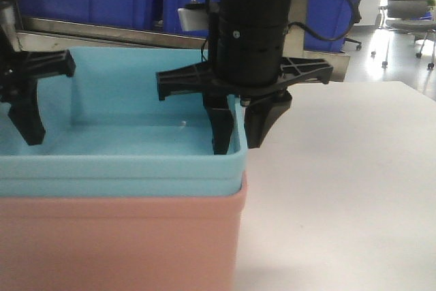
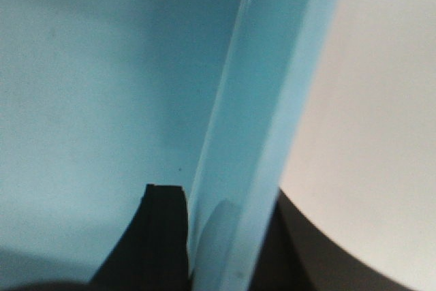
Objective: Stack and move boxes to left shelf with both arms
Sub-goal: 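Lower both grippers onto opposite rims of the stacked bins and grip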
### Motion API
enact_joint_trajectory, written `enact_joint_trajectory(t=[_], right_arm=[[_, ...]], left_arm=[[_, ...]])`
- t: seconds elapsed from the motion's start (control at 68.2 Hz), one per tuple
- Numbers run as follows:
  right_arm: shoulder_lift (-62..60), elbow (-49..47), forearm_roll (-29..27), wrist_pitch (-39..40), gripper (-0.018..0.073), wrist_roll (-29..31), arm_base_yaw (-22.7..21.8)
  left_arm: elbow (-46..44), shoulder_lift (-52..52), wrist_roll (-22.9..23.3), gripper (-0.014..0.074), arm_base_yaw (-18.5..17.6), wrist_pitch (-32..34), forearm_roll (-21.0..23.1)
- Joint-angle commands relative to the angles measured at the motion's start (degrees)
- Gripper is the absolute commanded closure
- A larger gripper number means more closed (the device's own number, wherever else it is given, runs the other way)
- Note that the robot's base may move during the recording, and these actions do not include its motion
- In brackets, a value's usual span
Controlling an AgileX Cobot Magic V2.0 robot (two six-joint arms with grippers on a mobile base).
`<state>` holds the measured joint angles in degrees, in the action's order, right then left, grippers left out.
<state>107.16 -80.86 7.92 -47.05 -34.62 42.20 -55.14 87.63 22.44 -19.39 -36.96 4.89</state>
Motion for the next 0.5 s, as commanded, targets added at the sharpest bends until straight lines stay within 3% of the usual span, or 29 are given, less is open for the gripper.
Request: enact_joint_trajectory(t=[0.0, 0.264, 0.484], right_arm=[[-6.0, -1.5, 6.0, 1.5, 0.0512, -2.7, -1.1], [-13.6, -1.5, 9.9, -1.7, 0.0512, -3.8, 1.0], [-18.0, -0.2, 20.5, -4.4, 0.0512, -11.4, 6.8]], left_arm=[[-1.9, -7.9, -3.9, 0.0602, -0.3, -0.1, 0.4], [-1.9, -19.0, -2.7, 0.0602, -0.3, -3.9, 0.4], [-1.9, -25.1, -0.6, 0.0602, -0.3, -7.9, 0.4]])
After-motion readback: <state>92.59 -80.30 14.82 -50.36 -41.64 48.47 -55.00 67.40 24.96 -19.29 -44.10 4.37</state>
